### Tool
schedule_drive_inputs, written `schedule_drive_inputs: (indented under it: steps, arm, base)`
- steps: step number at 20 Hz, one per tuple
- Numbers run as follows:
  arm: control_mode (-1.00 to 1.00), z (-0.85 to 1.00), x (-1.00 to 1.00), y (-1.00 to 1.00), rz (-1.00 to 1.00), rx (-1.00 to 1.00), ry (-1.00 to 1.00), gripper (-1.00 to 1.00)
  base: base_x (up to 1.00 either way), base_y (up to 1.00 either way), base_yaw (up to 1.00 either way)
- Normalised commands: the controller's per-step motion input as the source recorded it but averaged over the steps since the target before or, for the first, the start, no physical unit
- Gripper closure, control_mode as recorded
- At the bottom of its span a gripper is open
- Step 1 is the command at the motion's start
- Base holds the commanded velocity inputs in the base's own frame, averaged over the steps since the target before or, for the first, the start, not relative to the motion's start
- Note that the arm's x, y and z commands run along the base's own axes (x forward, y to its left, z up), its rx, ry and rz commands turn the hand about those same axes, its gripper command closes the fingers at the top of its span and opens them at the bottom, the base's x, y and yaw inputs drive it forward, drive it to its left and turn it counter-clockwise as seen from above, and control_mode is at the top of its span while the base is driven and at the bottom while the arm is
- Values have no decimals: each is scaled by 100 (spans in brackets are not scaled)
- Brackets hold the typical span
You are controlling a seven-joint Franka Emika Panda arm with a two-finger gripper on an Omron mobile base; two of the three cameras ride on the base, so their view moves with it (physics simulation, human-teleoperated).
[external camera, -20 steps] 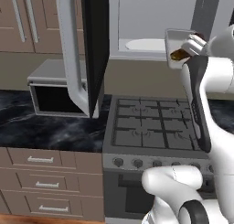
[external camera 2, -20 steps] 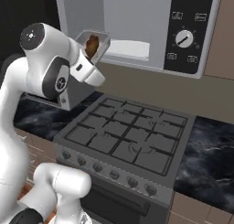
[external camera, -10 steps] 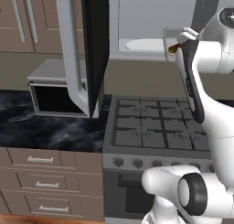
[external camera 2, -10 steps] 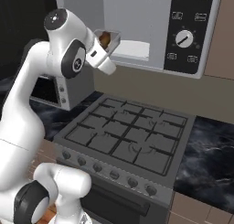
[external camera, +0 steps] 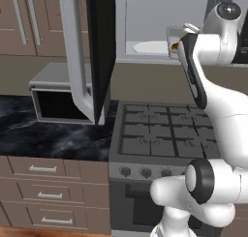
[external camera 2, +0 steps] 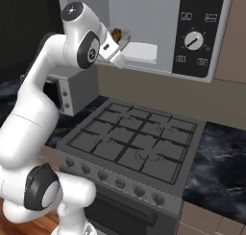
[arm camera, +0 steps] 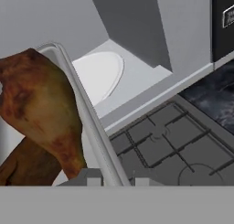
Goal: Place the tupperware containing the chicken drumstick and sweet potato meal in the microwave. Close the microwave door and press the start button to reheat the meal.
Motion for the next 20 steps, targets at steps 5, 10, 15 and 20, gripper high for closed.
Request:
schedule_drive_inputs:
  steps: [5, 10, 15, 20]
  arm:
    - [-100, -2, 63, -7, 0, 0, 0, 100]
    - [-100, 0, 60, -14, 0, 0, 5, 100]
    - [-100, 0, 52, -15, 0, 0, 13, 100]
    - [-100, 0, 49, -6, 0, 0, 16, 100]
  base:
    - [0, 0, 0]
    - [0, 0, 0]
    - [0, 0, 0]
    - [0, 0, 0]
